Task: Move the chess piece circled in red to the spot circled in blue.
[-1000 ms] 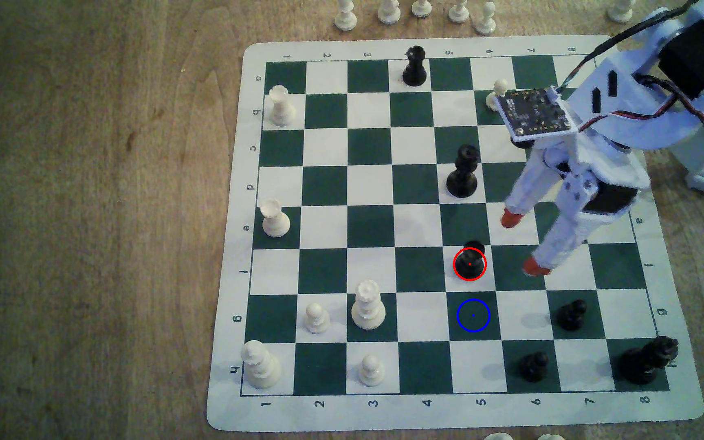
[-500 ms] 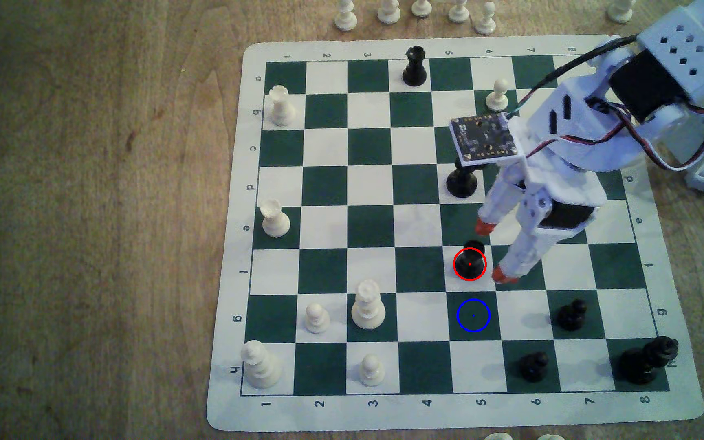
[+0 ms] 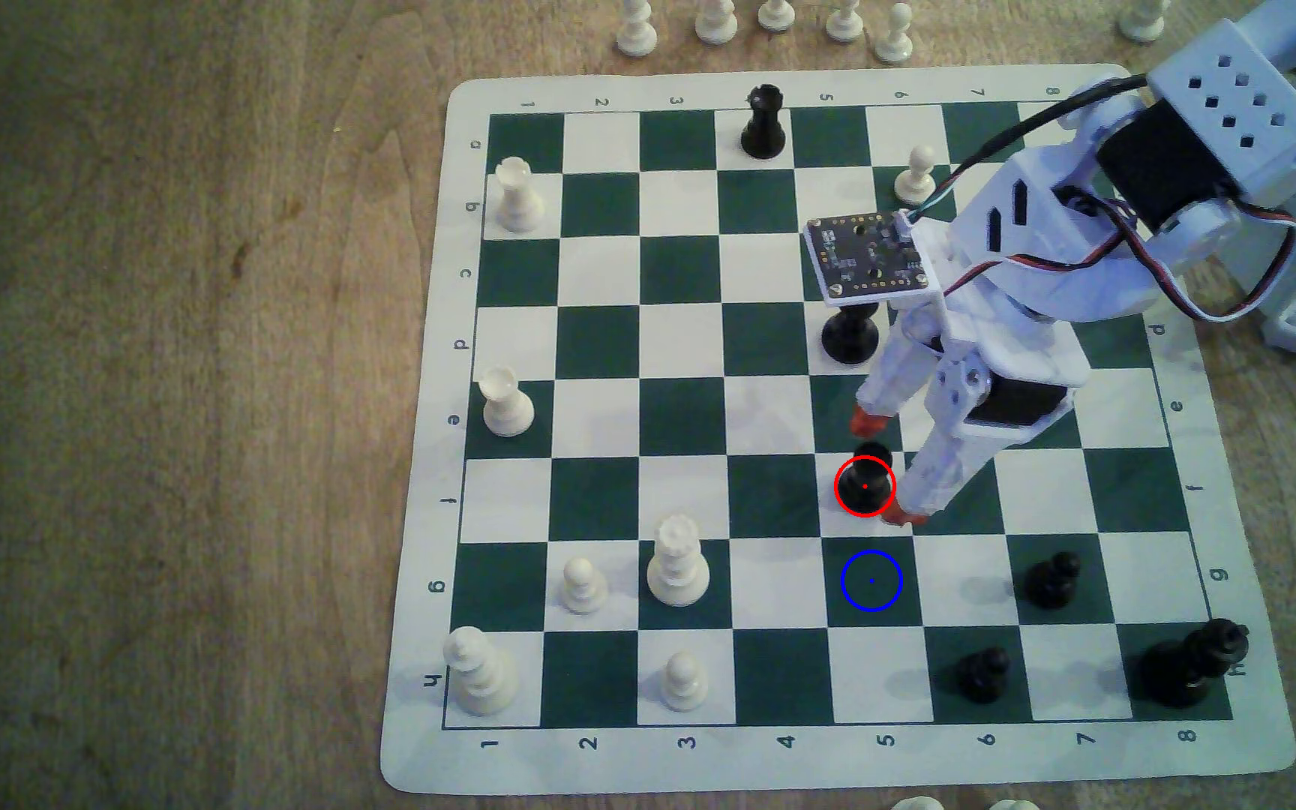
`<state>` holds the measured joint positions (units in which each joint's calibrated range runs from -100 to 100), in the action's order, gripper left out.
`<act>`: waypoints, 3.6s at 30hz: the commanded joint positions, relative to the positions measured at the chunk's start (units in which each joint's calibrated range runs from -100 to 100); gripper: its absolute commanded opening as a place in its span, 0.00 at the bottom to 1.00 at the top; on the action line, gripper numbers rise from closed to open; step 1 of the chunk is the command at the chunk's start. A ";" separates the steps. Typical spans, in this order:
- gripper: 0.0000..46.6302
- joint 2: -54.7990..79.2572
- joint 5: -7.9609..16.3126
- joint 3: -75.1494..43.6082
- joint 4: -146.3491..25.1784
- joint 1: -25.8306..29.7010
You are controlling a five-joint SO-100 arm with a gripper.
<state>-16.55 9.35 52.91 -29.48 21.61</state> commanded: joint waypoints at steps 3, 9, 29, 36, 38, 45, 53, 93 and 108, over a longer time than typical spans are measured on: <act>0.37 0.84 0.15 -4.86 1.72 0.18; 0.29 0.84 0.24 -4.95 1.80 0.33; 0.13 2.29 0.78 -6.13 2.37 1.27; 0.01 2.03 0.88 -6.22 1.88 1.66; 0.01 1.52 0.93 -6.22 1.72 1.74; 0.01 -1.45 2.05 -11.12 -3.20 3.15; 0.01 1.95 2.64 -19.10 -6.96 7.37; 0.03 13.24 2.54 -23.72 -4.42 7.84; 0.47 13.58 2.93 -22.27 -5.16 8.31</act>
<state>-1.55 11.75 33.94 -34.82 29.35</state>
